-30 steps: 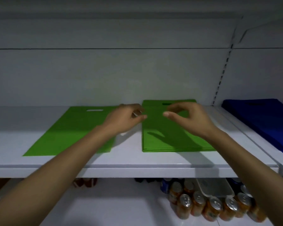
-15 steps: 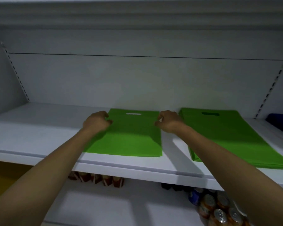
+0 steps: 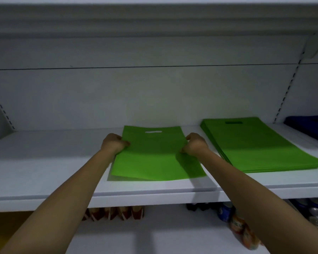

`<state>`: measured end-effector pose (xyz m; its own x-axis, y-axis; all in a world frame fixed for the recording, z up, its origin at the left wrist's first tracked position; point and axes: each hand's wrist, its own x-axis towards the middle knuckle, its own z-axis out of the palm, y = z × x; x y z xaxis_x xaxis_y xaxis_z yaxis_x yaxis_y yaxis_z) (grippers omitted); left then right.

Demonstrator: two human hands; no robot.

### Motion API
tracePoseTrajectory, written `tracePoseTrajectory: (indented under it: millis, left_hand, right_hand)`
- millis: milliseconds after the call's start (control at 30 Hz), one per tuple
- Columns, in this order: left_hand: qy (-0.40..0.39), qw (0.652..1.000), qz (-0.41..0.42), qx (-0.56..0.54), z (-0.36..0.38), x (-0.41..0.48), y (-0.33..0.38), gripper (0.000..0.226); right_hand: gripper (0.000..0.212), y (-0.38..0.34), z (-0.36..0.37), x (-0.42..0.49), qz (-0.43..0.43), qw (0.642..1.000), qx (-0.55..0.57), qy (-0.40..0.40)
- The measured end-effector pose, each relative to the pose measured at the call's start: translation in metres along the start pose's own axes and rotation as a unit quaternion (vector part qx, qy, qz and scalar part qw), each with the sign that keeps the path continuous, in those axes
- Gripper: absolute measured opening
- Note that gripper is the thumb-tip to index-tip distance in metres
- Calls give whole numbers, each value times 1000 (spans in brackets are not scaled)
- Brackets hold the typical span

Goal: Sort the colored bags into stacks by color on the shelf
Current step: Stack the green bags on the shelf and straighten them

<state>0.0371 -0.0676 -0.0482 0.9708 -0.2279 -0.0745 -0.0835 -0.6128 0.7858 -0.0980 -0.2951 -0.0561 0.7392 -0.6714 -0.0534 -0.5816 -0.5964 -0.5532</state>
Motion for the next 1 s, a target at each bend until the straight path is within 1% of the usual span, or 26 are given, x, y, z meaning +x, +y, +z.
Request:
tracePoseTrajectory:
  millis: [33, 67, 100, 167, 300, 400, 467, 533, 600, 667, 700, 767, 833, 1000]
  left_hand:
    - [9, 999, 29, 43, 1, -1, 2, 28]
    - [24, 995, 59, 74, 1, -3, 4, 18]
    - [40, 992, 86, 87, 2, -4, 5, 15]
    - [65, 987, 128, 77, 4, -8, 8, 14]
    - [97, 977, 178, 63, 7, -16, 20, 16]
    - [108, 974, 195, 42, 8, -17, 30, 20]
    - [107, 973, 204, 26, 9, -19, 36, 23]
    - [107, 972, 208, 2, 12, -23, 43, 24]
    - [109, 973, 205, -21, 14, -27, 52, 26]
    - [106, 973, 202, -37, 17, -30, 62, 28]
    - [103, 973, 202, -42, 19, -31, 68, 29]
    - [95, 974, 198, -51, 25, -35, 79, 30]
    - [85, 975, 196, -63, 33, -39, 91, 30]
    - [58, 974, 204, -82, 63, -50, 117, 27]
  right_hand:
    - [61, 1, 1, -1, 8, 1000, 15, 5]
    - [62, 1, 0, -3, 14, 999, 28, 10]
    - [62, 2, 0, -4, 19, 999, 42, 12]
    - [58, 4, 0, -8, 21, 997, 75, 24]
    - [49, 8, 1, -18, 28, 981, 170, 91]
    - [49, 12, -9, -24, 29, 967, 224, 115]
    - [52, 15, -19, -25, 29, 962, 243, 120]
    - [50, 20, -31, -26, 33, 957, 257, 129]
    - [39, 23, -43, -28, 31, 950, 275, 145]
    - [22, 30, -55, -31, 25, 943, 286, 170]
    - [22, 33, -61, -32, 26, 938, 293, 185]
    - [31, 42, -73, -34, 26, 930, 305, 203]
    - [36, 51, -86, -35, 25, 925, 313, 214]
    - [30, 83, -117, -39, 24, 922, 316, 222]
